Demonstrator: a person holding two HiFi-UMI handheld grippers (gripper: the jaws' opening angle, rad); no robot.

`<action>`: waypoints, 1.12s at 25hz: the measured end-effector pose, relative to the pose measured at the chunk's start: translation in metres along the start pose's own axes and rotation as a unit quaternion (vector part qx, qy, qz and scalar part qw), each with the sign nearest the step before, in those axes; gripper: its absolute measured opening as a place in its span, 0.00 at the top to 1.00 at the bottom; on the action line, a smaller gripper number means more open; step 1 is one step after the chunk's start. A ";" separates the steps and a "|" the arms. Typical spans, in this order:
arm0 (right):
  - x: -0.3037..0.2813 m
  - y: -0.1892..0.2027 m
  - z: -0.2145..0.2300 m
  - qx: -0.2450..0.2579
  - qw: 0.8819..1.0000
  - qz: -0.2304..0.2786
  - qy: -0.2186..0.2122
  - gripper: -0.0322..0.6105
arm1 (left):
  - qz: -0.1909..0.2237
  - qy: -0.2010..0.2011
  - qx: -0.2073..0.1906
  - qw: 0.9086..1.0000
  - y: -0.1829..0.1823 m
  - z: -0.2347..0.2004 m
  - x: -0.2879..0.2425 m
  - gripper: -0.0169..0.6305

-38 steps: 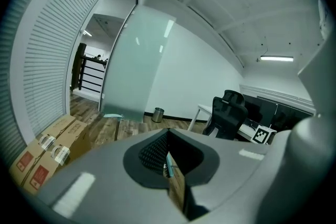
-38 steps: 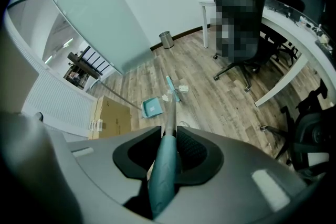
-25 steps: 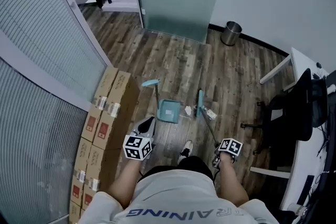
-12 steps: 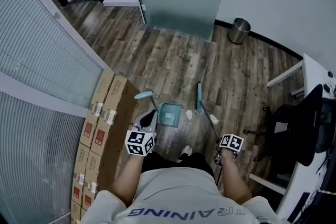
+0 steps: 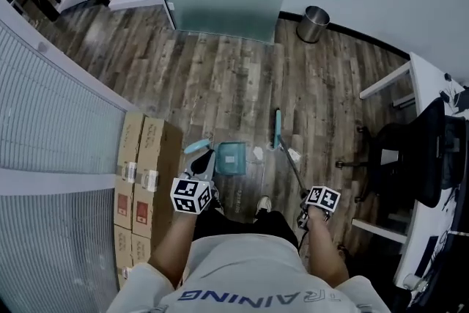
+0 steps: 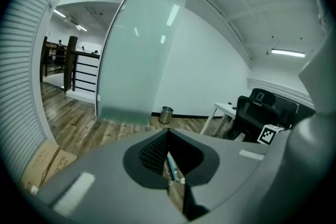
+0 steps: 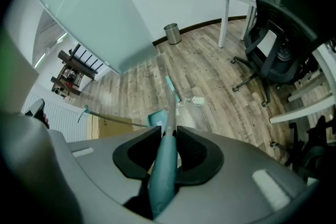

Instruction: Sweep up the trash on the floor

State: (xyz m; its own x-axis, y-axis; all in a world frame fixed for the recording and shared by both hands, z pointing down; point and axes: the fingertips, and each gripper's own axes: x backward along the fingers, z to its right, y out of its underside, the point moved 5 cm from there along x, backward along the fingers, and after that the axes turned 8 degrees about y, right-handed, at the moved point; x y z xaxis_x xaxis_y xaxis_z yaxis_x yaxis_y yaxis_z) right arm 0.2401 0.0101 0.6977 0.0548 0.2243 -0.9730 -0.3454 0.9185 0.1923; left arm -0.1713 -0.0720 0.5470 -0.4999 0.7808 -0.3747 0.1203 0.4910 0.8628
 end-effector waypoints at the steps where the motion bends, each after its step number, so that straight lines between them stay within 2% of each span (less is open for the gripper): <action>1: 0.001 0.005 -0.005 -0.009 1.000 0.001 0.006 0.78 | -0.004 0.008 -0.005 1.000 -0.003 -0.009 -0.001 0.97; 8: 0.001 0.032 -0.026 -0.052 0.998 0.003 0.027 0.78 | -0.040 0.018 -0.021 0.999 -0.002 -0.076 0.010 0.97; 10: 0.000 0.035 -0.026 -0.055 0.998 0.000 0.030 0.78 | -0.068 0.023 -0.027 0.997 0.005 -0.091 0.008 0.97; 12: -0.001 0.037 -0.024 -0.056 0.998 -0.003 0.031 0.78 | -0.121 0.030 -0.062 0.990 0.017 -0.103 0.002 0.96; 15: -0.003 0.041 -0.022 -0.061 0.998 -0.009 0.029 0.78 | -0.213 0.061 -0.144 0.964 0.036 -0.113 -0.012 0.81; 18: -0.004 0.043 -0.017 -0.062 0.998 -0.009 0.028 0.78 | -0.267 0.080 -0.203 0.939 0.048 -0.118 -0.029 0.79; 21: -0.005 0.044 -0.014 -0.057 0.998 -0.012 0.033 0.78 | -0.319 0.101 -0.232 0.914 0.063 -0.120 -0.048 0.75; 25: -0.008 0.049 -0.010 -0.055 0.997 -0.020 0.041 0.78 | -0.402 0.115 -0.257 0.871 0.090 -0.127 -0.073 0.68; 26: -0.008 0.049 -0.009 -0.053 0.997 -0.022 0.043 0.78 | -0.417 0.114 -0.259 0.864 0.095 -0.129 -0.078 0.68; 28: -0.011 0.050 -0.006 -0.050 0.997 -0.025 0.050 0.78 | -0.435 0.116 -0.259 0.854 0.102 -0.131 -0.088 0.68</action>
State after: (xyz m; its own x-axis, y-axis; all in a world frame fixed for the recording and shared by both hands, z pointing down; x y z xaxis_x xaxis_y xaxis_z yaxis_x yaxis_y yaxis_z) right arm 0.2169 0.0520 0.7174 -0.0164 0.1406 -0.9899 -0.4366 0.8897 0.1336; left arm -0.2280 -0.1409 0.7126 -0.3705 0.0790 -0.9255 -0.7493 0.5633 0.3481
